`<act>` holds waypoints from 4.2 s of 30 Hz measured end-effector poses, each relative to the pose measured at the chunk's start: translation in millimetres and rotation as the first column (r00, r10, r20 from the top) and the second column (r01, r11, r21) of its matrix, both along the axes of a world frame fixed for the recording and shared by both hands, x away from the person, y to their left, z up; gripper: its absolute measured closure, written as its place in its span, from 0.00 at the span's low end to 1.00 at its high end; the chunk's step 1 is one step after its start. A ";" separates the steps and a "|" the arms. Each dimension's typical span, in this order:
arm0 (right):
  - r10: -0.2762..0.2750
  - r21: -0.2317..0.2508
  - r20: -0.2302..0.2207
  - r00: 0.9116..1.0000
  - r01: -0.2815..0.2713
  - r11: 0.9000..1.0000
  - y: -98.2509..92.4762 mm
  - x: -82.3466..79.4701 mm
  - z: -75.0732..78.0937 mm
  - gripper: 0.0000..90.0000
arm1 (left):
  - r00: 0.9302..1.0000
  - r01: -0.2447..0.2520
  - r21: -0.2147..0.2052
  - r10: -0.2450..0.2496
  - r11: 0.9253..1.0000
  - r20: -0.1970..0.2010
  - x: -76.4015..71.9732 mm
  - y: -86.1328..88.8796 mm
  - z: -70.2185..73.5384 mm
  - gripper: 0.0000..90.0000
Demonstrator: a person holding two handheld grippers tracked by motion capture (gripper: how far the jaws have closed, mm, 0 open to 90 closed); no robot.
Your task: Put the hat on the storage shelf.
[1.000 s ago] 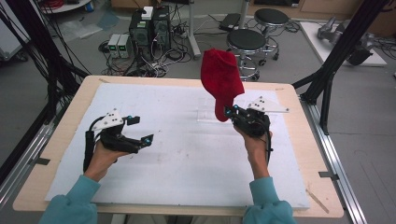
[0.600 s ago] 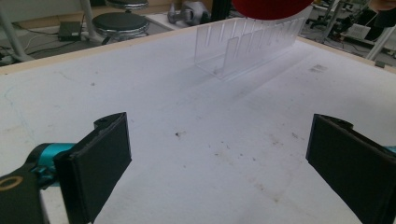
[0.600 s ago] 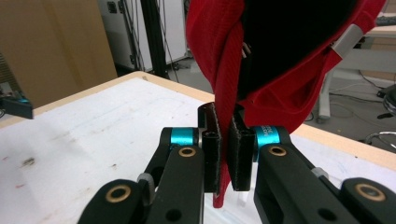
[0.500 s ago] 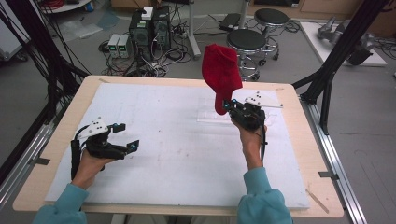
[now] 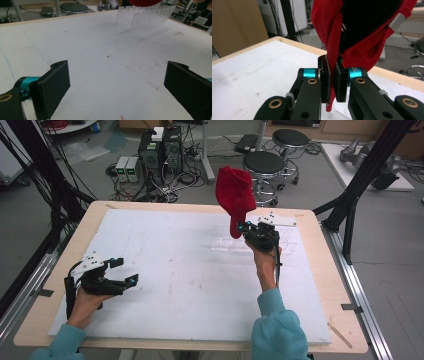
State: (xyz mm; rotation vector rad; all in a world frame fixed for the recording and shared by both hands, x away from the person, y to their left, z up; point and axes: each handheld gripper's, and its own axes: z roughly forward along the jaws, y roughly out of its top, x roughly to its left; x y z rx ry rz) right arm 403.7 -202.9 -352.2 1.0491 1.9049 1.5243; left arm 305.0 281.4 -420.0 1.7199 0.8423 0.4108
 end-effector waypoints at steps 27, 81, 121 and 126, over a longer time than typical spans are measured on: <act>0.004 -0.016 -0.103 0.995 -0.006 1.000 -1.1 11.2 -15.1 0.95 | 1.000 -0.024 -0.017 0.024 1.000 -0.017 -10.5 15.0 -10.9 0.08; 0.007 -0.119 -0.219 0.976 -0.033 0.992 -7.9 -3.4 -25.6 0.75 | 0.999 -0.045 -0.049 0.044 0.998 -0.024 -23.1 19.7 -28.5 0.08; 0.003 -0.027 0.135 0.991 0.001 1.000 -72.9 -158.7 -73.5 0.12 | 0.982 -0.143 -0.039 0.147 0.989 0.121 -37.0 24.0 -29.3 0.08; -0.005 -0.032 0.116 0.993 0.009 0.999 -66.0 -156.1 -76.1 0.11 | 0.980 -0.145 -0.032 0.148 0.989 0.130 -37.9 23.3 -29.4 0.08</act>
